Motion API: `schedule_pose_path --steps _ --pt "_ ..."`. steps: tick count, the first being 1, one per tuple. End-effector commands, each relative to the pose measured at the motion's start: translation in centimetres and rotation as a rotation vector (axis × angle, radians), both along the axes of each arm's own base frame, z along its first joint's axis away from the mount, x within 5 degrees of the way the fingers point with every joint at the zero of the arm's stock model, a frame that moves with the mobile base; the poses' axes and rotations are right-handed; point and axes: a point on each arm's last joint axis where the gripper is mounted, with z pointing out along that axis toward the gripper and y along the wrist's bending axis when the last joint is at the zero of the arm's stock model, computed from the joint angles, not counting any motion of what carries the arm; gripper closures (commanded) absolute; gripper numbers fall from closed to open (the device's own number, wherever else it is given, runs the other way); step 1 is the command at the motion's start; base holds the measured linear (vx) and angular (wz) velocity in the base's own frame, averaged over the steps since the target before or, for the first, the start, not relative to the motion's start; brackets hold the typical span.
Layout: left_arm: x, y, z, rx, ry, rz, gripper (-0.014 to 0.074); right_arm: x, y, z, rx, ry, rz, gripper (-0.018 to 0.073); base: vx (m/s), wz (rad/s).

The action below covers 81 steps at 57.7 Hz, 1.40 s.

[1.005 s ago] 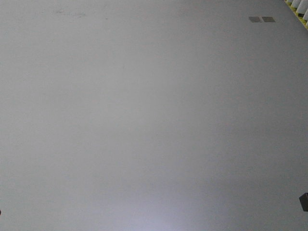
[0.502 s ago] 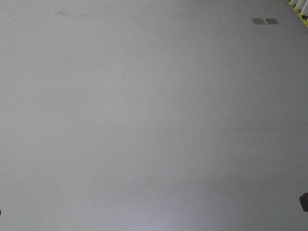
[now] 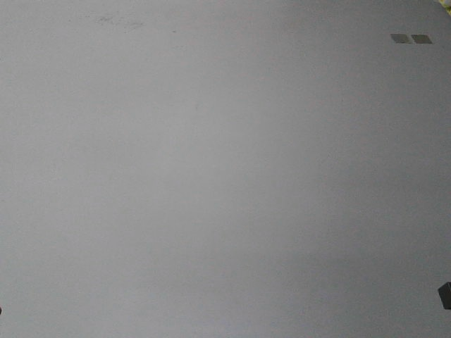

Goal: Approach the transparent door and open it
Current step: 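Drive the base forward across the grey floor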

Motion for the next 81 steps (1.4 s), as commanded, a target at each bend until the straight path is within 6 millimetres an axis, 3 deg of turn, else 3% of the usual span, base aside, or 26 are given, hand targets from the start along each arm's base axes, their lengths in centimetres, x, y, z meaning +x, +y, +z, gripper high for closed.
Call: schedule_pose_path --steps 1,81 --pt "0.07 -0.09 0.18 -0.004 -0.06 -0.011 0.0602 -0.12 0.04 0.67 -0.02 -0.092 0.003 0.0568 0.13 0.03" --pt "0.07 -0.09 0.18 -0.004 -0.06 -0.011 0.0602 -0.12 0.04 0.67 -0.02 -0.092 0.002 0.0568 0.21 -0.06"
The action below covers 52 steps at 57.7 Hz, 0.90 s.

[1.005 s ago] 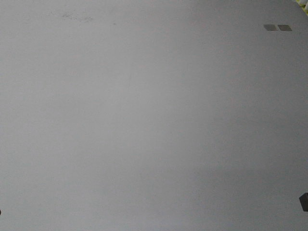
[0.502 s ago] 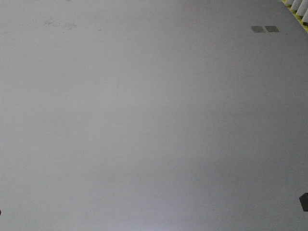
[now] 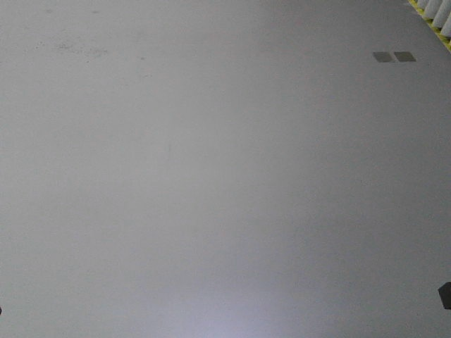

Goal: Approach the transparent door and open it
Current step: 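Drive the base forward across the grey floor, then turn and drive the base toward the glass sliding door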

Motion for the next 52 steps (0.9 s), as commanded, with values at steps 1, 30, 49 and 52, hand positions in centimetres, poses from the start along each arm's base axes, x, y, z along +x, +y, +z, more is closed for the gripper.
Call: schedule_pose_path --steps 1,30,49,52 --pt "0.07 -0.09 0.18 -0.004 -0.06 -0.011 0.0602 -0.12 0.04 0.67 -0.02 -0.092 0.002 0.0568 0.37 0.08" --pt "0.07 -0.09 0.18 -0.004 -0.06 -0.011 0.0602 -0.12 0.04 0.68 -0.02 -0.093 0.002 0.0568 0.42 0.23" --pt "0.07 -0.09 0.18 -0.004 -0.06 -0.011 0.0602 -0.12 0.04 0.68 -0.02 -0.093 0.002 0.0568 0.44 0.3" --pt "0.07 -0.09 0.18 -0.004 -0.06 -0.011 0.0602 -0.12 0.04 0.68 -0.02 -0.093 0.002 0.0568 0.45 0.3"
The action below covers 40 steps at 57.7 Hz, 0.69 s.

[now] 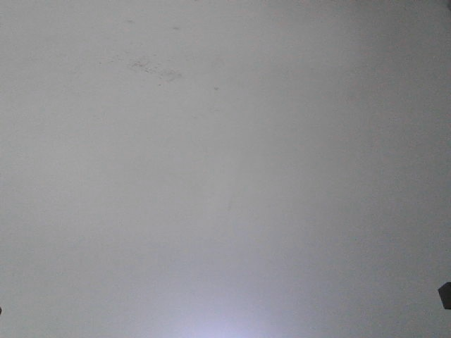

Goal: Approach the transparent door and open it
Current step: 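Turn and drive the base toward the glass sliding door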

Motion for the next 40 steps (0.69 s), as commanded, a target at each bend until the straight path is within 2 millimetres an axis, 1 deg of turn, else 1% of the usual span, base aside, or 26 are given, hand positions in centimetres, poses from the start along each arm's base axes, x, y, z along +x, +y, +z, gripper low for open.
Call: schedule_pose_path --steps 1,26,40 --pt "0.07 -0.09 0.18 -0.004 -0.06 -0.011 0.0602 -0.12 0.04 0.68 -0.02 -0.093 0.002 0.0568 0.46 0.29" --pt "0.07 -0.09 0.18 -0.004 -0.06 -0.011 0.0602 -0.12 0.03 0.67 -0.02 -0.092 0.002 0.0568 0.47 0.27" --pt "0.07 -0.09 0.18 -0.004 -0.06 -0.011 0.0602 -0.12 0.03 0.67 -0.02 -0.092 0.002 0.0568 0.48 0.35"
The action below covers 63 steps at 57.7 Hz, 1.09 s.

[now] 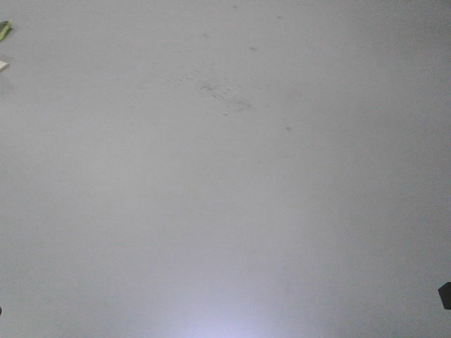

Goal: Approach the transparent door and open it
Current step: 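Turn and drive the base toward the glass sliding door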

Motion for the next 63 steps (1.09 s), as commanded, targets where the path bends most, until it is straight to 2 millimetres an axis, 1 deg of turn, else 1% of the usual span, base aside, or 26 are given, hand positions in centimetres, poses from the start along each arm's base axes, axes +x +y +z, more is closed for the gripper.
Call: schedule_pose_path --steps 1,63 --pt "0.07 -0.09 0.18 -0.004 -0.06 -0.011 0.0602 -0.12 0.03 0.67 -0.02 -0.092 0.002 0.0568 0.49 0.41" --pt "0.07 -0.09 0.18 -0.004 -0.06 -0.011 0.0602 -0.12 0.03 0.67 -0.02 -0.092 0.002 0.0568 0.53 0.5"
